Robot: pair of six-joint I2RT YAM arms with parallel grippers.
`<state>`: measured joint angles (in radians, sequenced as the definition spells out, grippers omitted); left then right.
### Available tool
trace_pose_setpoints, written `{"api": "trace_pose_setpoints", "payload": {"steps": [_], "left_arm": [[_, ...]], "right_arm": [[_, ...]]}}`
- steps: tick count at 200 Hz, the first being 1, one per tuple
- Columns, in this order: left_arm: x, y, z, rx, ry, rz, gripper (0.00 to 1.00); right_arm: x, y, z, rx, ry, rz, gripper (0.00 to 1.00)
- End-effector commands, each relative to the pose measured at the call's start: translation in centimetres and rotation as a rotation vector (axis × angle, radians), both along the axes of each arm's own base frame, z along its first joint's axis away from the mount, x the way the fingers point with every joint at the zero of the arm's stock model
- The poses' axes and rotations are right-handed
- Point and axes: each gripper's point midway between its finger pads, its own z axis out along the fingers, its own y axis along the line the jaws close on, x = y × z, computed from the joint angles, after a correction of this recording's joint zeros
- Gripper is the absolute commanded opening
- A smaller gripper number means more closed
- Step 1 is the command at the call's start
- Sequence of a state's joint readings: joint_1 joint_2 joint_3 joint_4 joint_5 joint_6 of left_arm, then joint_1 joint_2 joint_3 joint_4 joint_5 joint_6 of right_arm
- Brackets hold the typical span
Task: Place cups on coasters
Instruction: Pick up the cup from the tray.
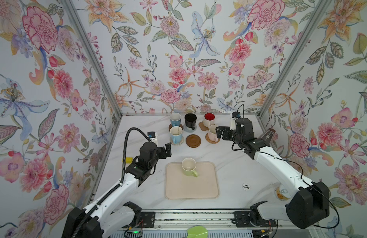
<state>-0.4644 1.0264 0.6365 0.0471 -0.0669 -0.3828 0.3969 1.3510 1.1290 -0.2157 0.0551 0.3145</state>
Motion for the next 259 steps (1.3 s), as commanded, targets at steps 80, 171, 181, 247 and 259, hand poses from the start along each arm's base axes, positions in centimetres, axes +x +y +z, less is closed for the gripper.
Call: {"api": "trace_pose_setpoints", "payload": {"steps": [80,171,181,247,259], "left_arm": [[-1.9,2.9,-0.9,-0.002,-0.049,0.096,0.99],[-2.6,3.8,-1.4,-0.007,-0.076,0.124,0.99],[-2.4,3.7,-1.4,0.000,-0.073,0.122,0.99],[-2.3,3.6,-1.7,0.011,-0.070,0.115,0.99],[-2.3,3.7,-1.5,0.010,-0.072,0.119,0.99]], "right_arm": [[-4.6,3.8,-2.7,-0.042,0.150,0.149,0.99],[-14.3,8.0,-6.2,-0.057,0.266,0.411,0.84],[-15.3,8.8,-6.8,-0.071,0.280,0.449,0.80],[-21.1,11.2,-11.5,-0.219,0.305,0.668,0.67],[-21.6,11.6,-12.0,-0.232,0.299,0.691,0.64]]}}
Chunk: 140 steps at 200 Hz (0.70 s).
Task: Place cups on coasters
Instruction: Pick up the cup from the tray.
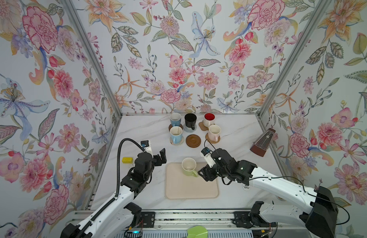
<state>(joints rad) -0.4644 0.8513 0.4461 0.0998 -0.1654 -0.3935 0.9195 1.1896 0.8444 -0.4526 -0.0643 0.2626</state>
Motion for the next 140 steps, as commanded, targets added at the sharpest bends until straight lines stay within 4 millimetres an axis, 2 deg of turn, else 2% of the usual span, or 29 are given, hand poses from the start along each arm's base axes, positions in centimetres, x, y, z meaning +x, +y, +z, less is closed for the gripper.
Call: {"api": "trace_pose_setpoints", "payload": {"steps": [1,37,140], "left_arm": [[0.3,0.5,0.6,0.002,-0.023,0.024,0.99],[0.3,0.5,0.6,0.000,-0.022,0.026,0.99],[0.6,0.1,0.2,-0.022,-0.013,0.016,0.99]], "right_arm": [[-0.8,0.5,-1.0,-0.027,-0.018,0.057,0.64],[-1.5,1.5,-2.5,-0.026,-0.013,0.111,0.58],[0.4,2.9,-4.1,-0.089,-0.066,0.136,0.42]]}}
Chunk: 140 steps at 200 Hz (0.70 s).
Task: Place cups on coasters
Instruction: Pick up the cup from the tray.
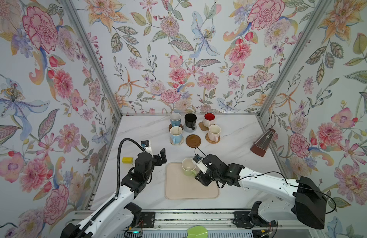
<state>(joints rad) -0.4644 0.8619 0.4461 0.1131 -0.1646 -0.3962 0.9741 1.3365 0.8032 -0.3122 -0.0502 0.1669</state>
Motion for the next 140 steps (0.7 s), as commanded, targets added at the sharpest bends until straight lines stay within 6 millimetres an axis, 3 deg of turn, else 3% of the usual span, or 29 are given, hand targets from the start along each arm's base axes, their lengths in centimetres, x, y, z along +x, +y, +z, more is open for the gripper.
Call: {"api": "trace_pose_setpoints", "payload": {"steps": [1,140], "left_arm": [[0.4,0.1,0.2,-0.019,-0.012,0.015,0.99],[0.5,0.0,0.1,-0.021,-0.008,0.010,0.99]], "right_arm": [[0.6,0.6,0.1,-0.013,-0.034,0.016,0.42],[2.0,1.8,-0.5,-0.044,-0.047,0.019,0.35]]}}
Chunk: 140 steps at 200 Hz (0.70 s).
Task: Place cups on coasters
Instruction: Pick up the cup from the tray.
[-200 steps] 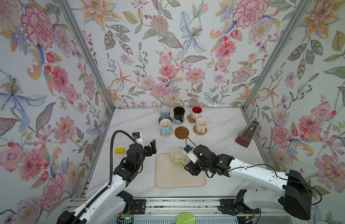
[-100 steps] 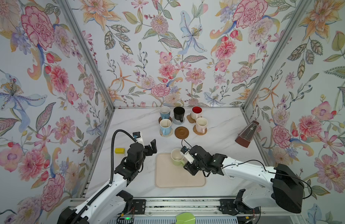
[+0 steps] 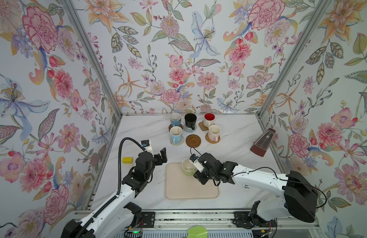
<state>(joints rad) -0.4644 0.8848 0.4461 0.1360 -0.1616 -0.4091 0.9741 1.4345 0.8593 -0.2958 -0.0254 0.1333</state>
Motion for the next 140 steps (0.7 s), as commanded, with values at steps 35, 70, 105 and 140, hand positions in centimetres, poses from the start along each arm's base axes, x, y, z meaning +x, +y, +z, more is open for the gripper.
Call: {"api": "trace_pose_setpoints", "payload": {"steps": [35,70,105,140], "left_arm": [[0.18,0.28,0.31,-0.003,-0.011,0.011,0.99],[0.13,0.31,0.20,-0.003,-0.009,0.011,0.99],[0.17,0.27,0.28,-0.002,-0.011,0.011,0.99],[0.16,0.30,0.12,0.001,-0.008,0.012,0.99]], "right_arm": [[0.91,0.55,0.14,-0.009,-0.026,-0.001,0.32],[1.18,0.51,0.10,-0.010,-0.028,-0.007,0.30],[1.30,0.57,-0.17,-0.015,-0.023,-0.010,0.29],[1.37,0.51,-0.40,-0.019,-0.019,-0.017,0.28]]}}
